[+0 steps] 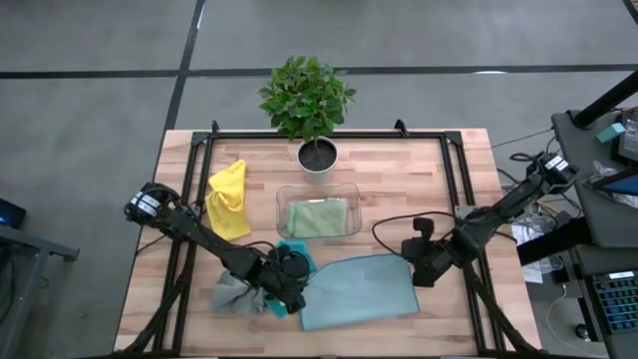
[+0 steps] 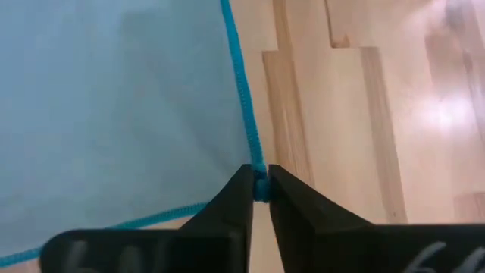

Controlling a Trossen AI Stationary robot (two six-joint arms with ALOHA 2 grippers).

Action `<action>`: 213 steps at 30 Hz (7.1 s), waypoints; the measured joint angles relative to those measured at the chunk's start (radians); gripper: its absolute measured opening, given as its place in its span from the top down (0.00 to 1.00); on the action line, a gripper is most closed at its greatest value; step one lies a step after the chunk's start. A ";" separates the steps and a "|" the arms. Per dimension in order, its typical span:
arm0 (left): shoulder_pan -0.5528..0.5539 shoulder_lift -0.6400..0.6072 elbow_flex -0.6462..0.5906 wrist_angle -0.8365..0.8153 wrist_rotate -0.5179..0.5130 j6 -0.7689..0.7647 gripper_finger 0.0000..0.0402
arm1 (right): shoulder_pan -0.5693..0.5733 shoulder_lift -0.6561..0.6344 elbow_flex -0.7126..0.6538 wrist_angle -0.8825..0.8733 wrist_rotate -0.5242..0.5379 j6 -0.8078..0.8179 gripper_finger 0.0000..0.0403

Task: Fold microfiber towels
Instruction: Fold the light blue microfiber cloth

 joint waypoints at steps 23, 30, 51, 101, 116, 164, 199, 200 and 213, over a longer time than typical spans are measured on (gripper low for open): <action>0.005 -0.079 0.011 -0.055 -0.020 0.089 0.53 | 0.008 0.167 0.021 0.379 -0.038 -0.054 0.92; 0.005 -0.079 0.011 -0.054 -0.027 0.089 0.53 | 0.008 0.345 0.018 0.380 -0.062 -0.053 0.98; 0.006 -0.074 0.010 0.076 -0.163 0.113 0.53 | 0.002 0.044 0.016 -0.003 -0.089 0.247 0.98; 0.063 0.234 0.087 0.138 -0.056 0.158 0.53 | 0.026 -0.096 -0.281 0.146 -0.262 0.792 0.39; 0.063 0.233 0.086 0.132 -0.021 0.159 0.53 | 0.026 -0.098 -0.453 0.655 -0.241 0.747 0.51; 0.006 0.089 0.099 0.073 0.101 0.290 0.53 | -0.111 0.442 0.493 0.036 -0.192 0.394 0.98; -0.034 0.122 0.020 0.188 -0.060 0.183 0.53 | -0.231 0.849 0.821 0.133 -0.230 0.093 0.76; -0.034 0.122 0.020 0.188 -0.060 0.183 0.53 | -0.232 0.848 0.821 0.140 -0.230 0.082 0.73; -0.040 0.119 0.055 0.186 -0.042 0.183 0.53 | -0.237 0.844 0.847 0.120 -0.265 -0.020 0.47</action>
